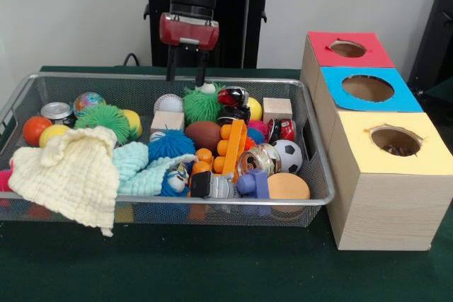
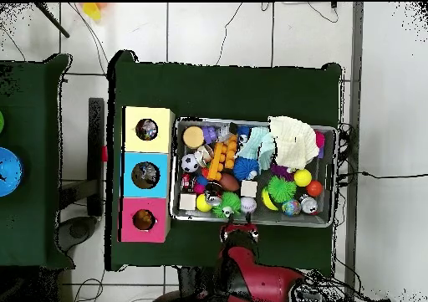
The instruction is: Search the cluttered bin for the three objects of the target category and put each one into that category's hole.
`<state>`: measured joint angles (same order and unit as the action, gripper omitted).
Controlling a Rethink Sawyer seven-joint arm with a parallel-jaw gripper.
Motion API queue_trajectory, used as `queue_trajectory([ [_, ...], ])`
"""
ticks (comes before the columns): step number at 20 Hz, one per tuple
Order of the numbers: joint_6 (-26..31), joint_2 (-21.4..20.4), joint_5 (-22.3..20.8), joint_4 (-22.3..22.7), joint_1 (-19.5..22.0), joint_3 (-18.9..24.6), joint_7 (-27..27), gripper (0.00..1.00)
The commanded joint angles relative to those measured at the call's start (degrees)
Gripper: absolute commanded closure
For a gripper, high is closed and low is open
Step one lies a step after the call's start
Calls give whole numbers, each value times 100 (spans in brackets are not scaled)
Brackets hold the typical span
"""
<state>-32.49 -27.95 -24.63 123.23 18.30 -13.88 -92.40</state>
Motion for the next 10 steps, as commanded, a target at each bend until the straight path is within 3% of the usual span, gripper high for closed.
queue_trajectory([
  [1, 1025, 158, 717, 905, 267, 408, -1693, 0],
  [5, 1053, -165, 876, 955, 57, 348, -1549, 0],
  [7, 1139, -516, 980, 1070, -179, 332, -1536, 0],
  [10, 1626, -1336, 1122, 1299, -308, 707, -1634, 0],
])
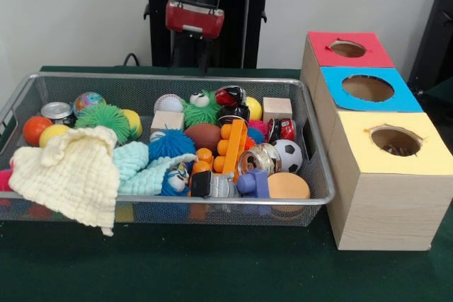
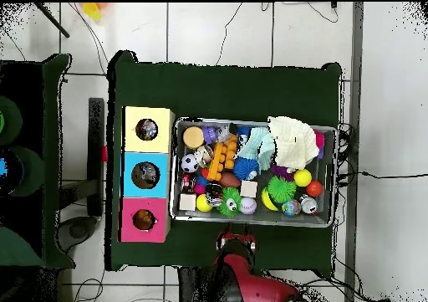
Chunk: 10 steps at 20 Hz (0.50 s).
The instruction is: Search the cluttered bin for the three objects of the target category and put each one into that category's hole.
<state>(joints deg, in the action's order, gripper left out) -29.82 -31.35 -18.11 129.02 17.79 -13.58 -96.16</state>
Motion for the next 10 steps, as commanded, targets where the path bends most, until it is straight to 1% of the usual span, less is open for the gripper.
queue_trajectory([
  [1, 1487, -1303, 525, 789, -270, 803, -1318, 0],
  [3, 1853, -1861, 663, 855, -196, 1070, -1435, 0],
  [6, 2707, -2438, 850, 754, -34, 1410, -1314, 0],
  [7, 3049, -2543, 923, 692, 52, 1534, -1220, 0],
  [8, 3238, -2578, 955, 610, 112, 1616, -1127, 0],
  [10, 3447, -2569, 1038, 456, 142, 1668, -1030, 0],
])
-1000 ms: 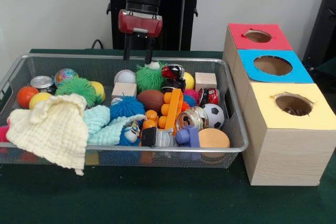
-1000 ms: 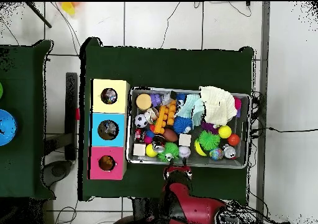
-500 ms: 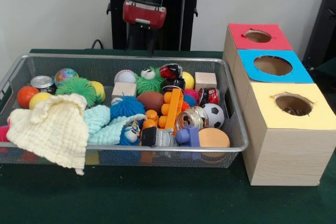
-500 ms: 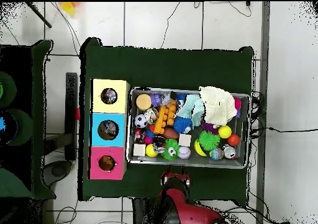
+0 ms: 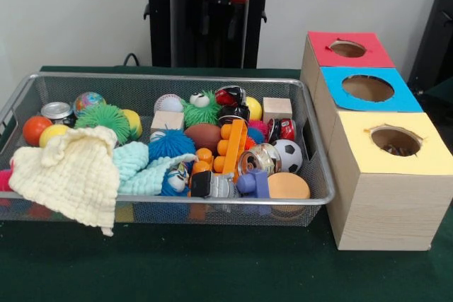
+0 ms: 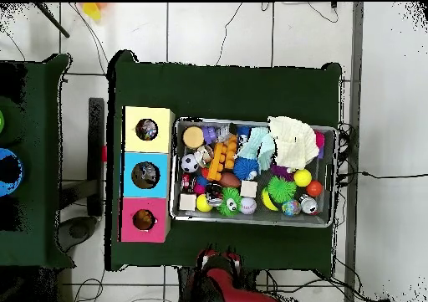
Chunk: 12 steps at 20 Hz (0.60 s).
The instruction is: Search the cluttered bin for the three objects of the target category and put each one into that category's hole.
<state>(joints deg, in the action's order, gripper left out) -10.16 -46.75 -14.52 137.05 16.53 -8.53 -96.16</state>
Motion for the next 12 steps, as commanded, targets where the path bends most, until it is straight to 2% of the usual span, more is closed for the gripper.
queue_trajectory([
  [1, 1503, -1004, 706, -394, 312, 1208, -1029, 0],
  [6, 1349, -870, 751, -540, 442, 1331, -1017, 0],
  [12, 956, -440, 685, -607, 569, 1434, -983, 0],
])
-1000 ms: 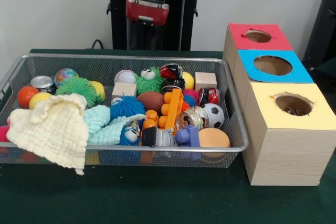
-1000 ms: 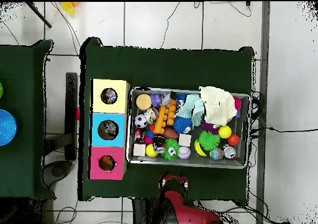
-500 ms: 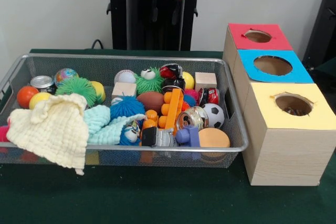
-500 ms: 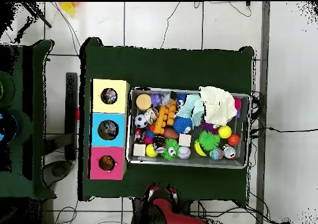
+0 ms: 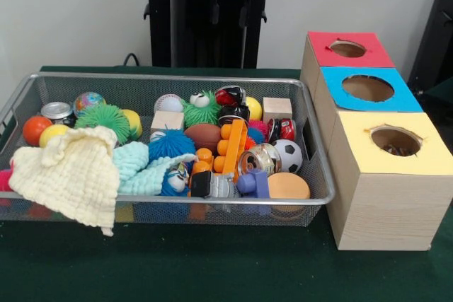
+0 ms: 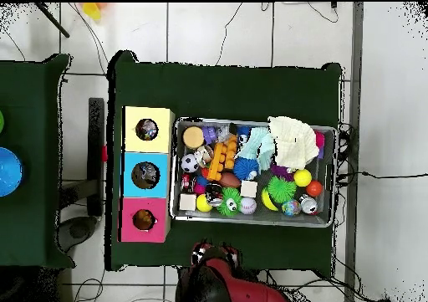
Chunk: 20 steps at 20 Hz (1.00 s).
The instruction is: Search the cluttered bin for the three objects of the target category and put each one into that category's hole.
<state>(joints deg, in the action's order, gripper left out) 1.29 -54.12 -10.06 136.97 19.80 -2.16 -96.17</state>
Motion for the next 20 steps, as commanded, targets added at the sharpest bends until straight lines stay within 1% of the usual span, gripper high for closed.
queue_trajectory([
  [1, -348, 389, 207, -619, 206, 742, -1010, 0],
  [3, -671, 566, 144, -632, 102, 608, -1068, 0],
  [5, -857, 735, 142, -665, -2, 504, -1098, 0],
  [7, -942, 994, 182, -728, -24, 526, -1122, 0],
  [8, -1164, 1147, 171, -765, -89, 468, -1151, 0],
  [11, -1356, 1562, 191, -856, -30, 577, -1187, 0],
  [13, -1498, 1694, 176, -870, -47, 593, -1193, 0],
  [16, -1285, 1738, 188, -844, 88, 804, -1145, 0],
  [18, -1465, 1849, 100, -882, 83, 809, -1104, 0],
  [20, -1673, 1840, 55, -862, 8, 720, -1108, 0],
])
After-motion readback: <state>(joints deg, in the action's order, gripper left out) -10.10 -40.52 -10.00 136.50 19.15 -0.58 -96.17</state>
